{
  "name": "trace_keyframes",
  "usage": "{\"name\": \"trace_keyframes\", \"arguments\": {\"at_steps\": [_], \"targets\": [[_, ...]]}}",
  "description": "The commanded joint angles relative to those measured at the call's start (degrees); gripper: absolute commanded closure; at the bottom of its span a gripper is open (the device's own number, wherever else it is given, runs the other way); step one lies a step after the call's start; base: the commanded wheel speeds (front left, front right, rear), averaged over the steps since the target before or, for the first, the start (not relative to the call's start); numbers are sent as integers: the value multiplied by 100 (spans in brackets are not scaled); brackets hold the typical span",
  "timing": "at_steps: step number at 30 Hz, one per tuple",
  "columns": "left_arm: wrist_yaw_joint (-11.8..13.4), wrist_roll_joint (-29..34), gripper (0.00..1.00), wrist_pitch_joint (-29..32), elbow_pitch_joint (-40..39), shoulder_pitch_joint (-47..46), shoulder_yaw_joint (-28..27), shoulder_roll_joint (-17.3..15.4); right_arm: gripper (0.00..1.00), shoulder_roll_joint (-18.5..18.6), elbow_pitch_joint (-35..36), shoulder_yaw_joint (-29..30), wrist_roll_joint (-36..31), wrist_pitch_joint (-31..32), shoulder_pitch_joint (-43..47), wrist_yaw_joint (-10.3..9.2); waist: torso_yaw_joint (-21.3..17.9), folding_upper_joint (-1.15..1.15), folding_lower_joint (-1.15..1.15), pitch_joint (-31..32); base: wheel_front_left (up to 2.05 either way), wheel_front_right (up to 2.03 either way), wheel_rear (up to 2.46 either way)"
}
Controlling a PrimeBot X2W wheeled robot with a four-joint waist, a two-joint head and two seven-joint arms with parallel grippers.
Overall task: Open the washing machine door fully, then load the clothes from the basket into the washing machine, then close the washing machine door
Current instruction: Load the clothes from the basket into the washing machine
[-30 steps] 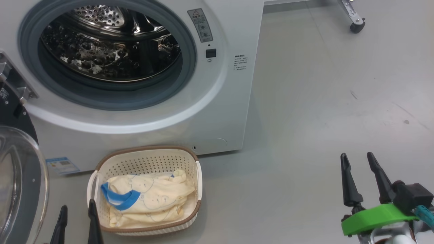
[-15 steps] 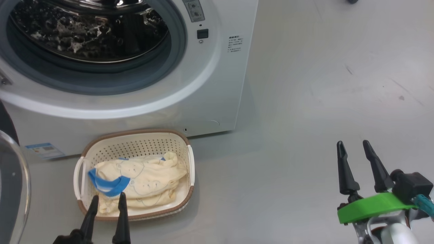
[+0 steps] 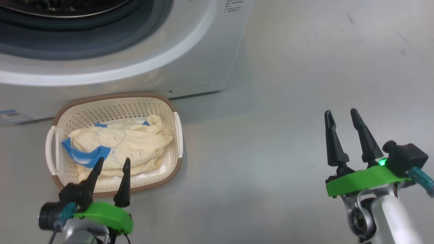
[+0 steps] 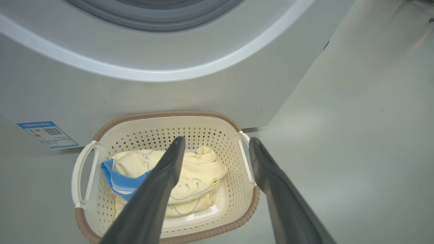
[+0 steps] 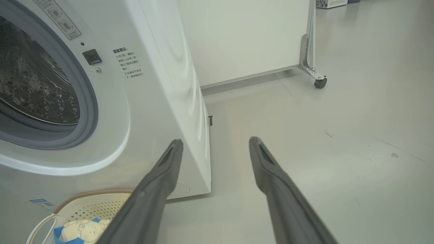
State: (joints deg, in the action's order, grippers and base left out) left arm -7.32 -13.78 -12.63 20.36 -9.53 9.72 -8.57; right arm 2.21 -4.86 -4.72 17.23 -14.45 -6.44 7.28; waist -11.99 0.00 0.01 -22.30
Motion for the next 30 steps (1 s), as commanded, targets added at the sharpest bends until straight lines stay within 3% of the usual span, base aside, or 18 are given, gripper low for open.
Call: {"name": "trace_keyframes", "arguments": {"at_steps": [1,19,30], "targets": [[31,2,0,97,-11,-233,-165,-149,0,66,190,-158,54,-55,-184,21,-98,0,-1,-336,0,0,0],[134,121,0,1468,1286,-1999,-102,-617,0,66,286,-494,225,-55,-918,21,-280,0,-1,-1713,0,0,0],[72,365,0,1849,1917,-2710,304,-864,0,66,334,-582,261,-55,-1215,21,-355,0,-1,-2205,0,0,0]]}}
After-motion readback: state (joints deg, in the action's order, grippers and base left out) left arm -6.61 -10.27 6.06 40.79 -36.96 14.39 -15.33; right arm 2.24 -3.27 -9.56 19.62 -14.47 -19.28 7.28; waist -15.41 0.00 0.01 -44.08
